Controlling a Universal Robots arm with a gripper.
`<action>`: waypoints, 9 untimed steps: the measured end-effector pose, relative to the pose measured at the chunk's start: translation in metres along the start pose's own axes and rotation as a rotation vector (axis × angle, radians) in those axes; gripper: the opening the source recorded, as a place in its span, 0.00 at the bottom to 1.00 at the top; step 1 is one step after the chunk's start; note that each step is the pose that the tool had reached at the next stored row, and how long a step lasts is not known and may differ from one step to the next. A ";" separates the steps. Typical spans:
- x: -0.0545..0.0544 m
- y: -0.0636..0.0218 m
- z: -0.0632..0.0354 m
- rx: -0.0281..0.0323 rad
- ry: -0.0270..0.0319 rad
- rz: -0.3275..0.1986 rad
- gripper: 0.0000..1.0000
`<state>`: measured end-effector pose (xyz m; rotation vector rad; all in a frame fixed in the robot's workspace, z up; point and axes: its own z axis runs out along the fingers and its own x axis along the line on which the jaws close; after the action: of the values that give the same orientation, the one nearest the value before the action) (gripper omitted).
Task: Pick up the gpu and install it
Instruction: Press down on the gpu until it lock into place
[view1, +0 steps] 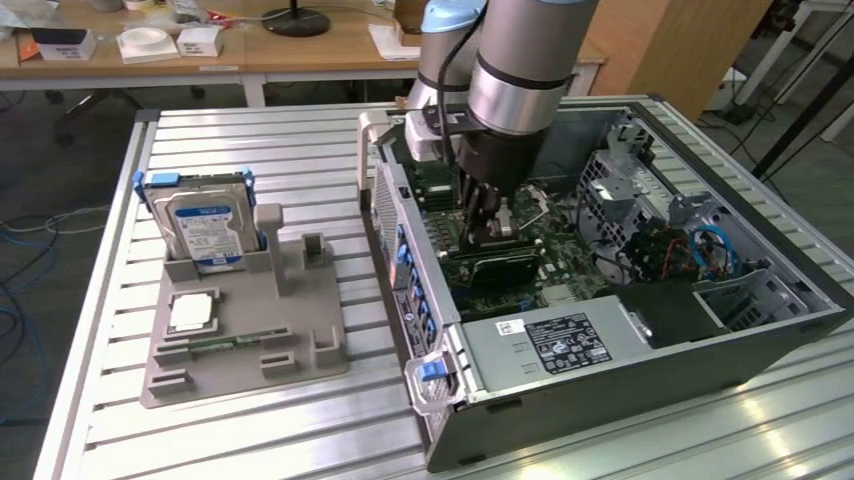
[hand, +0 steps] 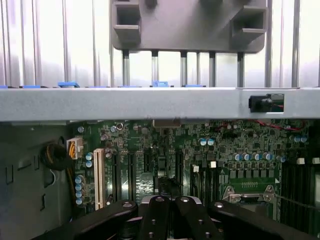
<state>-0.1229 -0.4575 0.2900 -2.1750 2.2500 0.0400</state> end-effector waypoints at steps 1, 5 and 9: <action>0.000 0.0013 -0.0012 -0.0020 -0.0006 0.000 0.11; 0.000 0.0100 -0.0052 -0.0033 -0.0021 0.000 0.11; 0.001 0.0214 -0.0067 -0.0033 -0.0020 0.000 0.11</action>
<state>-0.1442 -0.4575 0.2969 -2.1752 2.2510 0.0459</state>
